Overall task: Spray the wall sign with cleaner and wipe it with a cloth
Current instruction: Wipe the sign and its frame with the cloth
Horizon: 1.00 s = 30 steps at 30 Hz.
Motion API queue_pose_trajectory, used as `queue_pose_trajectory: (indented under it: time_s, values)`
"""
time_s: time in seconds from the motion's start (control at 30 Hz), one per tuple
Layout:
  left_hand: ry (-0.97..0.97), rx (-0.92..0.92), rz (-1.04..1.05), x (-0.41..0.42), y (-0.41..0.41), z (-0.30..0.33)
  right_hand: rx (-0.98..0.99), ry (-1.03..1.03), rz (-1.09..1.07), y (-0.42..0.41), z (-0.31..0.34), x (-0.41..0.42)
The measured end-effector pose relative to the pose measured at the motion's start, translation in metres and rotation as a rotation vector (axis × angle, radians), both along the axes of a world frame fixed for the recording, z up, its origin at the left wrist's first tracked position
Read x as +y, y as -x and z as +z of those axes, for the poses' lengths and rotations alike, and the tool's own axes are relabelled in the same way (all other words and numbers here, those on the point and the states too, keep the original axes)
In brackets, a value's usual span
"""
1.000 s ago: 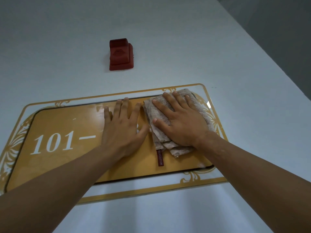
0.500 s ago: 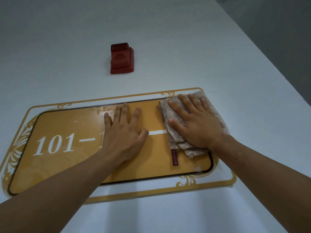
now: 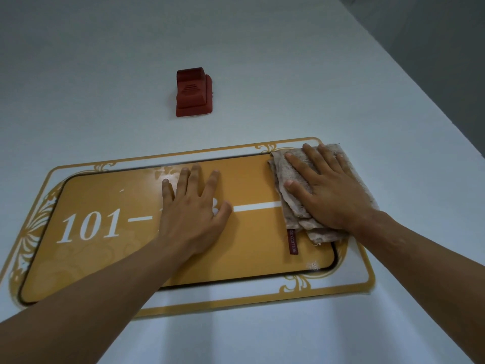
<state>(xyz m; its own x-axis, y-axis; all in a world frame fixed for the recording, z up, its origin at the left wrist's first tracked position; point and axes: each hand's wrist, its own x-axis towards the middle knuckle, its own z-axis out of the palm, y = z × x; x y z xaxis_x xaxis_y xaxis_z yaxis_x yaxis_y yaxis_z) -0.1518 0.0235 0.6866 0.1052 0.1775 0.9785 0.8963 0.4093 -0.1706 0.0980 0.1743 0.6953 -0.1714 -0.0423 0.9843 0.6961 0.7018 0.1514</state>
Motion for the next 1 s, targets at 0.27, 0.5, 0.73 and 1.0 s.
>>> queue_pose_trajectory:
  time_s: [0.27,0.5,0.73,1.0]
  values:
    - [-0.004,0.013,-0.012,0.002,0.001,0.003,-0.014,0.018,0.003,-0.005,0.012,0.005]
    - [-0.008,0.017,-0.026,0.002,0.002,0.002,0.028,0.065,0.007,-0.010,0.035,0.009]
    - [-0.018,0.019,-0.065,0.001,0.000,0.000,0.084,0.101,0.003,-0.006,0.049,0.010]
    - [-0.052,0.024,-0.110,0.001,-0.001,-0.002,0.092,0.111,0.003,0.001,0.047,0.003]
